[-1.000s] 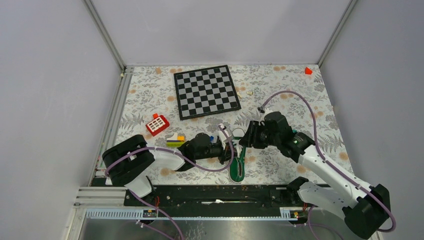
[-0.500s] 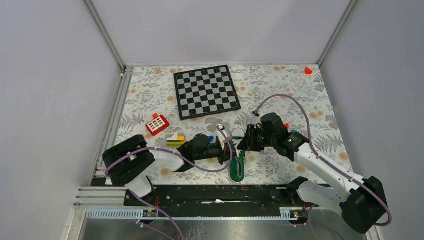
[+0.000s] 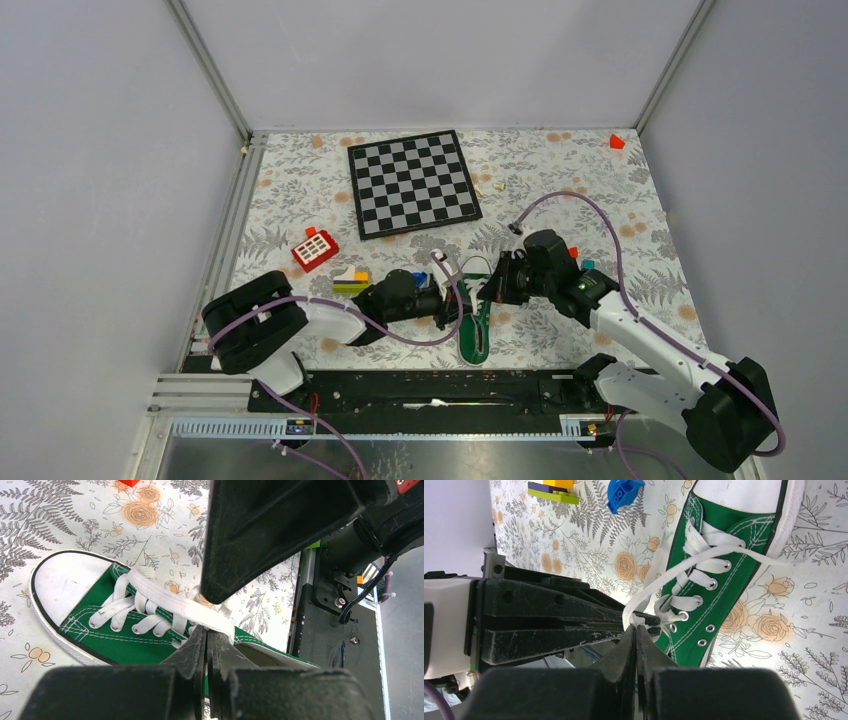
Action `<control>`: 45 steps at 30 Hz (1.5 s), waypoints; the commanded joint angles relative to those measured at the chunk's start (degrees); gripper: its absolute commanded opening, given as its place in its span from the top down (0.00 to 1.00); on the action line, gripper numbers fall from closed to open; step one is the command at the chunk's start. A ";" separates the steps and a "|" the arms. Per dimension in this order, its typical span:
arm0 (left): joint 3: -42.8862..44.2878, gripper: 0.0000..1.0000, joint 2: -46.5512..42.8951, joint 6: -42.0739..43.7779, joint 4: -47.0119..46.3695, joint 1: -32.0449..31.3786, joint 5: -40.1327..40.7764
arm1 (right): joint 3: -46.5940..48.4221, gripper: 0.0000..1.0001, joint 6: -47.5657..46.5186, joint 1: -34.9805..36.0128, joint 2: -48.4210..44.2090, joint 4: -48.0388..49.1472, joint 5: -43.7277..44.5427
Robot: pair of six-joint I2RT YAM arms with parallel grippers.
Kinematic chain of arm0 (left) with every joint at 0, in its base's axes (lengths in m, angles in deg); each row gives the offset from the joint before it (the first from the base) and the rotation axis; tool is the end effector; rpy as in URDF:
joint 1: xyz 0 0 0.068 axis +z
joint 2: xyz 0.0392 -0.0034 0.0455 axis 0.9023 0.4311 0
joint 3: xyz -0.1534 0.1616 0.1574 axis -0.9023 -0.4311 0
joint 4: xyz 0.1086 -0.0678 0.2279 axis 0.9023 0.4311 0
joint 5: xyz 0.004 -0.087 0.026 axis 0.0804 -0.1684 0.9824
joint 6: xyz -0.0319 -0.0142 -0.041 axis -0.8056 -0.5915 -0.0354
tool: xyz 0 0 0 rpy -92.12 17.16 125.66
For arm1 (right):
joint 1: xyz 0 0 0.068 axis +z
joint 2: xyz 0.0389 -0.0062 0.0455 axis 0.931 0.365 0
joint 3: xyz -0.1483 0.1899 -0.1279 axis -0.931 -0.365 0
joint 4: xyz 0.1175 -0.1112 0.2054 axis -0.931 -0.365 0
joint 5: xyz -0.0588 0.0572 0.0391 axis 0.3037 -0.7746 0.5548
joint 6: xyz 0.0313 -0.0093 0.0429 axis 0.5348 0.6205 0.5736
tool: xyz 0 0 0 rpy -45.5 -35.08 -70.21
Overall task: Tie the shoes
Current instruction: Wrap the shoelace around the shoelace.
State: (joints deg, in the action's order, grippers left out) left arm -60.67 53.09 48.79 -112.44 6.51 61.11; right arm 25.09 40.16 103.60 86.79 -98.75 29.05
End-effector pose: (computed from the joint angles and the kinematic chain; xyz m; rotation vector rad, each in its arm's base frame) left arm 0.1441 -0.2508 0.1643 0.9504 1.6784 -1.1486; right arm 0.1708 0.1327 0.2407 -0.1148 2.3797 1.0014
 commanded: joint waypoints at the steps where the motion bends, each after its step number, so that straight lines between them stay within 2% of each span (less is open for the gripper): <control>1: -0.44 1.00 -1.71 -1.18 -4.10 0.38 2.71 | -1.93 1.00 0.92 -0.33 -2.88 1.39 1.60; 8: -0.70 1.00 -1.78 -3.42 -4.43 0.39 5.83 | -6.74 1.00 2.41 -0.31 -8.09 3.02 1.32; 17: -0.79 1.00 -1.13 -6.09 -5.67 0.38 7.56 | -6.69 1.00 1.85 -0.30 -9.80 2.27 0.74; 22: -0.49 1.00 -0.04 -6.57 -5.45 0.38 6.30 | -8.87 1.00 2.63 -0.30 -11.04 1.71 2.01; 30: 0.93 1.00 2.25 -7.70 -5.05 0.30 2.86 | -12.45 1.00 5.00 -0.31 -19.07 -1.06 8.20; 37: 2.11 1.00 3.72 -8.39 -3.78 0.21 0.06 | -15.05 1.00 6.03 -0.29 -16.17 -0.49 5.26; 43: 1.84 1.00 3.63 -8.33 -4.09 0.20 0.11 | -14.71 1.00 6.06 -0.29 -16.84 -1.48 6.03; 45: 1.93 1.00 3.52 -8.17 -4.07 0.21 0.23 | -13.96 0.85 5.78 -0.29 -16.56 -2.54 7.21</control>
State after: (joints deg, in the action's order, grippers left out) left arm -59.84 56.68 40.38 -114.65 6.14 60.80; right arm 10.20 46.72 103.51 70.33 -97.02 34.36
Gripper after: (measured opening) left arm 0.013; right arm 0.041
